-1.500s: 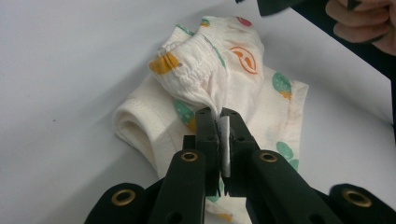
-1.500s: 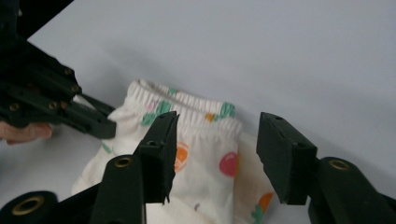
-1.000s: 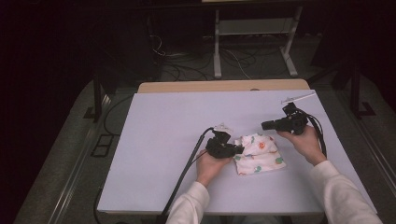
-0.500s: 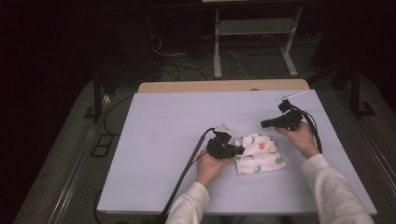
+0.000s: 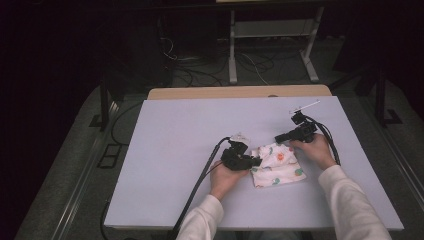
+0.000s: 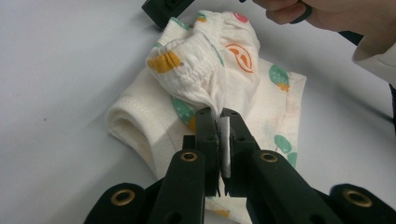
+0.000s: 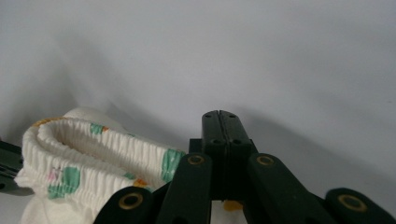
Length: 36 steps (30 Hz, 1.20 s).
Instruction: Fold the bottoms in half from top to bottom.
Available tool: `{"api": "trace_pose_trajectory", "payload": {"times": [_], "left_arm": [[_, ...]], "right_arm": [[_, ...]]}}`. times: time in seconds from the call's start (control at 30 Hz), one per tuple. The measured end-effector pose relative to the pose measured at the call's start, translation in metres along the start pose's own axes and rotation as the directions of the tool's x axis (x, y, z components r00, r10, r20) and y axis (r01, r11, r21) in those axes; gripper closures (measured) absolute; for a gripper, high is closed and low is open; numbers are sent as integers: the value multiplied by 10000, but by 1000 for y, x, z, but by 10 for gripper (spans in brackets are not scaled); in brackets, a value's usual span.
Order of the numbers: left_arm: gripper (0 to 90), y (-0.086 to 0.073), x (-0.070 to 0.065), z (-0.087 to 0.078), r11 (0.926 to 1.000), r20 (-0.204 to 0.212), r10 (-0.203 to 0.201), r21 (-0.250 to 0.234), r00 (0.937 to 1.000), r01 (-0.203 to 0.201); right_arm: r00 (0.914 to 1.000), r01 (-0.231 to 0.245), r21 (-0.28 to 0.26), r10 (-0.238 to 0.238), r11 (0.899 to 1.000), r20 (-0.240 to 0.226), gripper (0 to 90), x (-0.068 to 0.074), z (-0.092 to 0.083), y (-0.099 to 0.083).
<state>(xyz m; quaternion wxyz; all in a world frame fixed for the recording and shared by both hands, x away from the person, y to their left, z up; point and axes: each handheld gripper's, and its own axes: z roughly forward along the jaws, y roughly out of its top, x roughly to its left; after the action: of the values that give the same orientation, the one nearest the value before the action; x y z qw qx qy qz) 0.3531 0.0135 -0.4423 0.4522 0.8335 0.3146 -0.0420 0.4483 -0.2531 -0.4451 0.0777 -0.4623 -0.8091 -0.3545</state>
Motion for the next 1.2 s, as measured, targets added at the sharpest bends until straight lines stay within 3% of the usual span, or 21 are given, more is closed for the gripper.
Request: {"api": "trace_pose_trajectory", "payload": {"times": [0.13, 0.23, 0.43, 0.67, 0.87, 1.2], "left_arm": [[852, 0, 0, 1, 10000, 27, -36, 12, 10000, 36], [821, -1, 0, 2, 9999, -4, -10, 103, 10000, 10], [565, 1, -3, 1, 9999, -361, -137, -35, 9993, 135], [387, 4, -4, -8, 9979, -557, -546, -365, 9970, 526], [330, 5, 2, -20, 9941, -710, -822, -770, 9941, 767], [293, 6, 9, -27, 9820, -331, -1391, -1338, 9897, 1335]], "right_arm": [[9997, -80, 335, 89, 9994, -249, 890, -1, 6, 0], [9986, -169, 301, 184, 9994, -487, 890, -2, 6, 0], [9976, -45, 217, 60, 9998, -689, 890, 2, 2, 0], [9947, 365, 134, -351, 9992, -967, 890, 18, -4, 1], [9931, 683, 581, -623, 9960, -997, 890, 29, -1, -2], [9876, 1171, 719, -1085, 9905, -1135, 890, 45, -15, -12]]}}
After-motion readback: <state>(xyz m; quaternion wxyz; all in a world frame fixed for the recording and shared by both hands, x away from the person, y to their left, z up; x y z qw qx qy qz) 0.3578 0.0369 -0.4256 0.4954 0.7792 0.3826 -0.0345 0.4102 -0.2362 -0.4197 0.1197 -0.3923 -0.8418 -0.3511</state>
